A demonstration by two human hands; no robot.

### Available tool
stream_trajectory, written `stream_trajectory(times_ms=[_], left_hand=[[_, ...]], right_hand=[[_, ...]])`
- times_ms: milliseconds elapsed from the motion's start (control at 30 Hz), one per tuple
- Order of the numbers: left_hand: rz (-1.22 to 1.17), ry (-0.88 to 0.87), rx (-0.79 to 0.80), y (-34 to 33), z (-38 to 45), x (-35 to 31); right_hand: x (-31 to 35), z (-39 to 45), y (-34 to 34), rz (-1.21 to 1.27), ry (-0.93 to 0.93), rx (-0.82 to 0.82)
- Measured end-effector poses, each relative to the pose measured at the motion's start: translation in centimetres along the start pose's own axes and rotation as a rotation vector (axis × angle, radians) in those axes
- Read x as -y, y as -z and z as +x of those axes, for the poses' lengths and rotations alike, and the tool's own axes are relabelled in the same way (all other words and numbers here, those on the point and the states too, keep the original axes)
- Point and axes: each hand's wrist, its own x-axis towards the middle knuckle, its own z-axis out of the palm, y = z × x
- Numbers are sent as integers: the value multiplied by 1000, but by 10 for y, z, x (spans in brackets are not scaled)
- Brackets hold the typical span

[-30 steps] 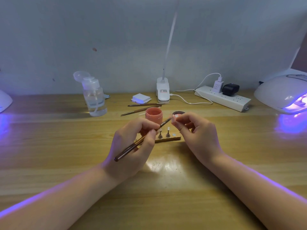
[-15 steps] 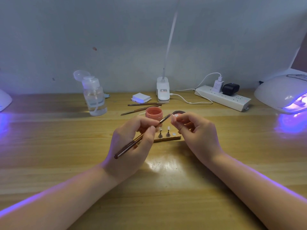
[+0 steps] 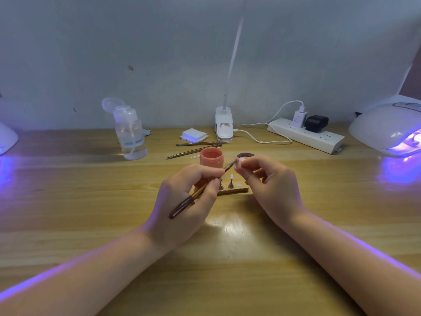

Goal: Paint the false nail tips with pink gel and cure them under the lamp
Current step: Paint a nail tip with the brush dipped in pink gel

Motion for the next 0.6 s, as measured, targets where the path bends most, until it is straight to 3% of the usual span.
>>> stream_trajectory(times_ms=[167,300,433,600], left_hand=[[-89,35,9,8,6,-6],[-97,302,-118,18,44,-5],[90,561,-2,33,96,8],[221,676,150,16,128,17]], right_hand=[[0,1,0,0,-49,-3],[0,2,0,2,-64,6],[0,2,0,-14,-74,20],[0,3,0,-13,-89,27]])
